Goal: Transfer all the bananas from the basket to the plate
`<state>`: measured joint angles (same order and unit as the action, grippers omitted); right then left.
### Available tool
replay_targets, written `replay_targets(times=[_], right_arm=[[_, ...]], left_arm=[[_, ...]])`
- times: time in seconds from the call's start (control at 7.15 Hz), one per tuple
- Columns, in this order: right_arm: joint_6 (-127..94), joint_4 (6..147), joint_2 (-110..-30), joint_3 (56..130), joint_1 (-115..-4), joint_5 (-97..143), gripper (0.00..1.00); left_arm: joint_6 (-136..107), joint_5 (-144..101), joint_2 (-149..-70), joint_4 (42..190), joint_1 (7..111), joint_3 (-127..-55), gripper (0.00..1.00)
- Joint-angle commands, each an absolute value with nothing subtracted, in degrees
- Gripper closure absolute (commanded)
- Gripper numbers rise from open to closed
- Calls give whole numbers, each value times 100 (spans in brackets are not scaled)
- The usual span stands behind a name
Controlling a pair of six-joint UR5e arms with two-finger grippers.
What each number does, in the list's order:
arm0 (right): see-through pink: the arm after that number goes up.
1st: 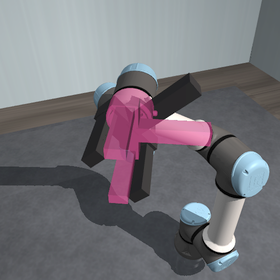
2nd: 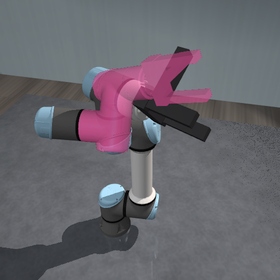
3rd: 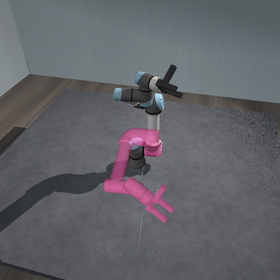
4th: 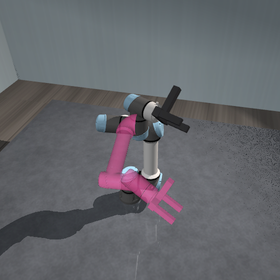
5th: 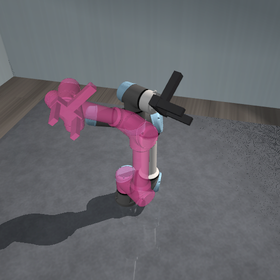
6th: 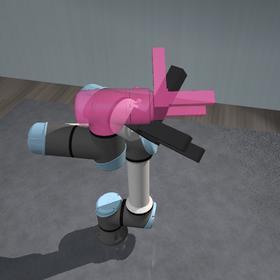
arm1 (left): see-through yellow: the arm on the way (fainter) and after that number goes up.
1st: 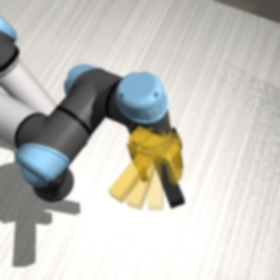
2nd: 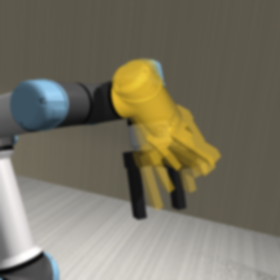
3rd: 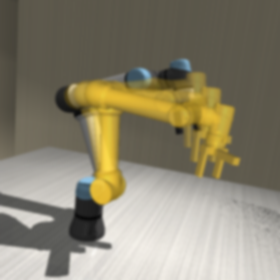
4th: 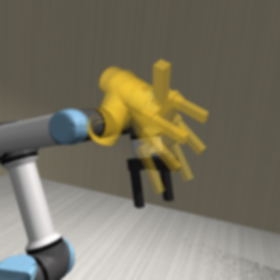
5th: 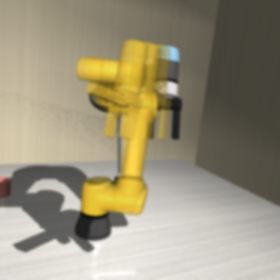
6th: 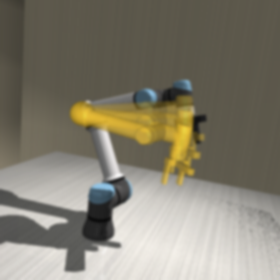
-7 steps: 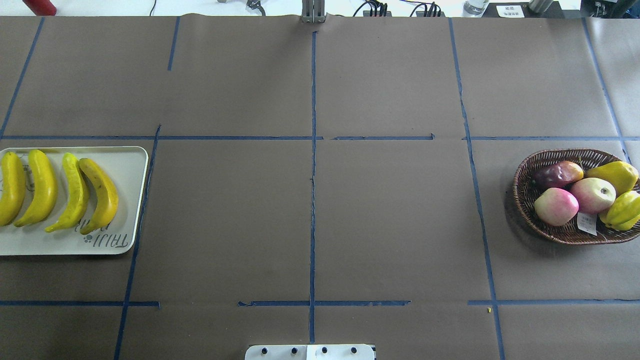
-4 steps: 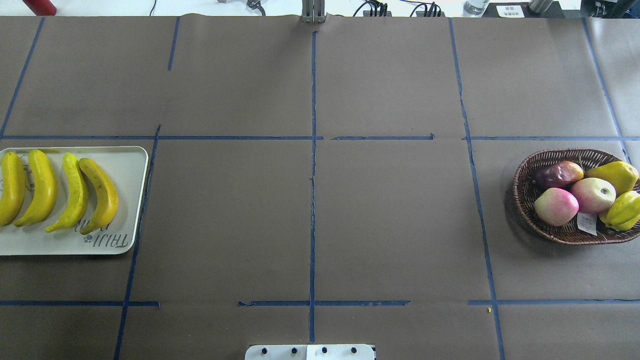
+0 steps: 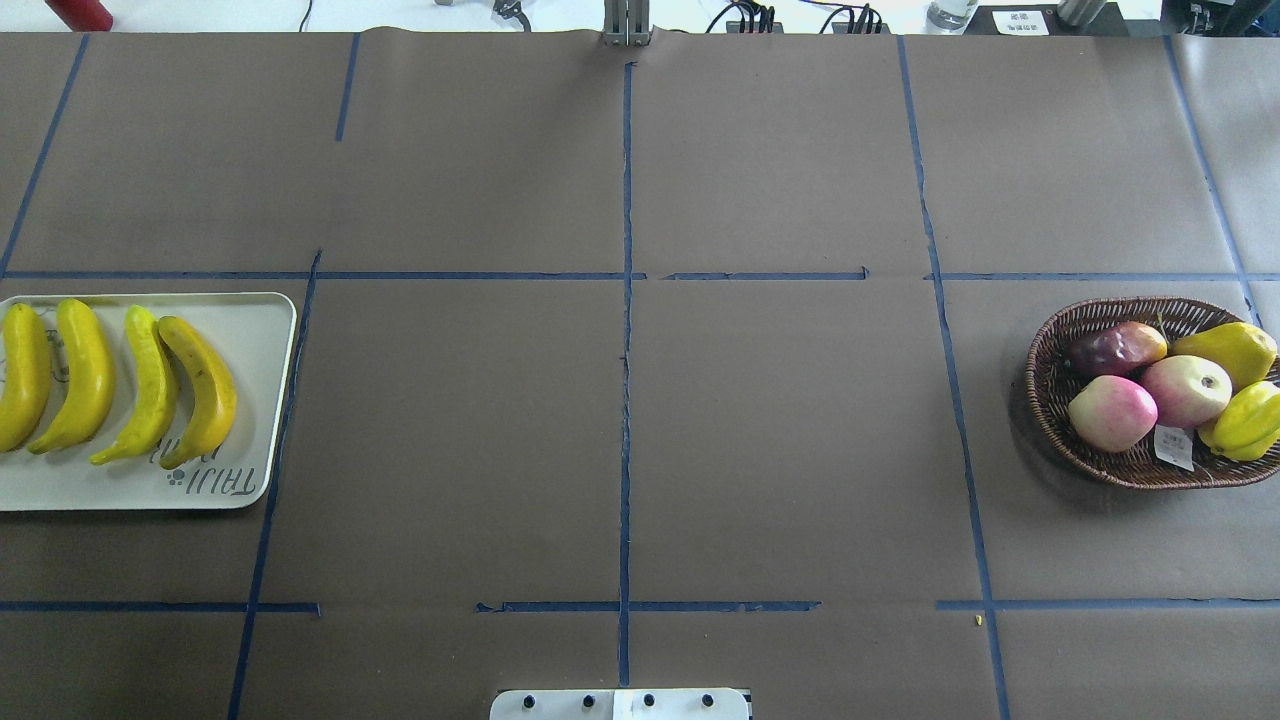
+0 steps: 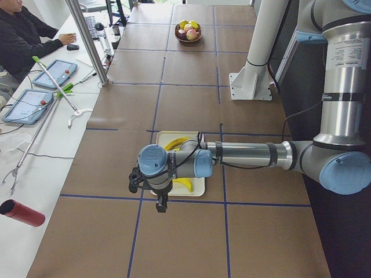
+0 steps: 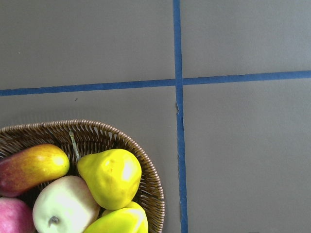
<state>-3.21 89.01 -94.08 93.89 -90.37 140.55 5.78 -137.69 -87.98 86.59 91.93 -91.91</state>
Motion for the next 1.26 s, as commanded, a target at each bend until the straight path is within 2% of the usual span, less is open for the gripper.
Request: replay_targets(times=[0.0,1.12], right_arm=[[-308,8999,-9466,9300,-9262,14071,0],[132,9018,-9475,9299,-9431,13746,0]], left_arm=[[563,-13790,-8815,8649,9193,-9193,0],[554,-13799,-8824,8675,9193,-9193,0]])
